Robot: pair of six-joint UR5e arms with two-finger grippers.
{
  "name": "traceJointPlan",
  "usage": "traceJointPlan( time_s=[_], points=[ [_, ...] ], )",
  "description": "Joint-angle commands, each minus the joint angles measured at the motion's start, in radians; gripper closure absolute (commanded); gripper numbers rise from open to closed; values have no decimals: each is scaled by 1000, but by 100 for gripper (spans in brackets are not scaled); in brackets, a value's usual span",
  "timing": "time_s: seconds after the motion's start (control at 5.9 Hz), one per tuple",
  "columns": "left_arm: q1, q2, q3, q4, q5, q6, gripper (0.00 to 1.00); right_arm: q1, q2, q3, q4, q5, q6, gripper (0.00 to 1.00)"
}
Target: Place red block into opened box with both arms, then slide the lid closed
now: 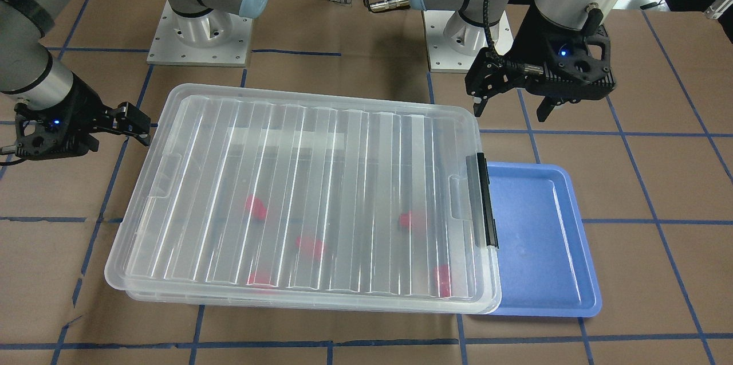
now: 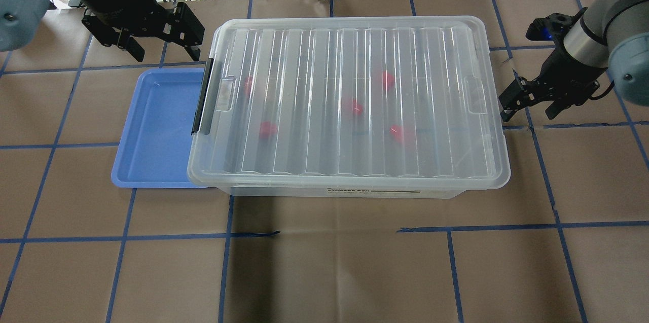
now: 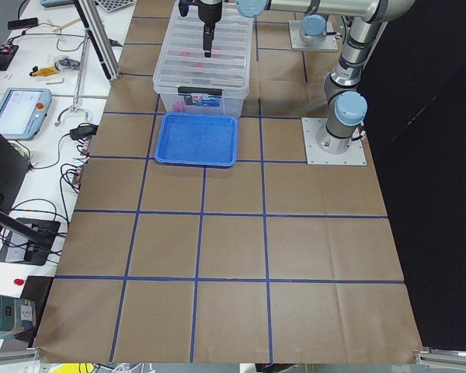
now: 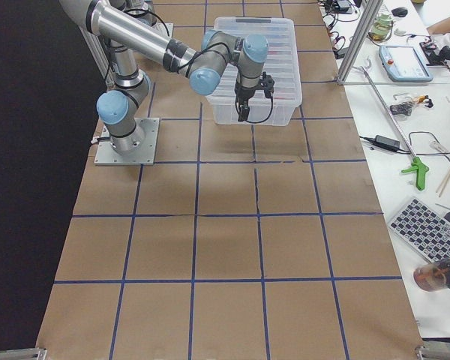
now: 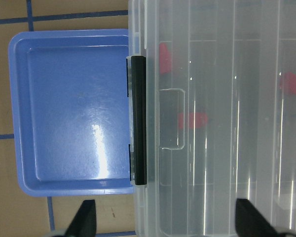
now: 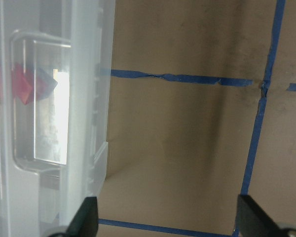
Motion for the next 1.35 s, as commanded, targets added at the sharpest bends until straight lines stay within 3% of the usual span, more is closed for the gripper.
traceJointPlan(
  time_s=[0.0, 0.34, 0.68, 0.85, 1.19],
  points=[
    [-1, 0, -2, 0, 0, 0, 2, 8, -23, -84, 54, -28, 0, 0],
    [-1, 0, 3, 0, 2, -2, 2, 84, 18, -277, 235, -29, 121, 0],
    [-1, 1, 1, 0, 3, 0, 2, 236, 62, -429, 348, -29, 334, 0],
    [-1, 0, 1, 0, 3, -2, 2, 296, 82, -474, 388, -31, 415, 0],
    [-1, 0, 4, 0, 6, 0, 2, 327, 69, -462, 410, -31, 436, 0]
  ],
)
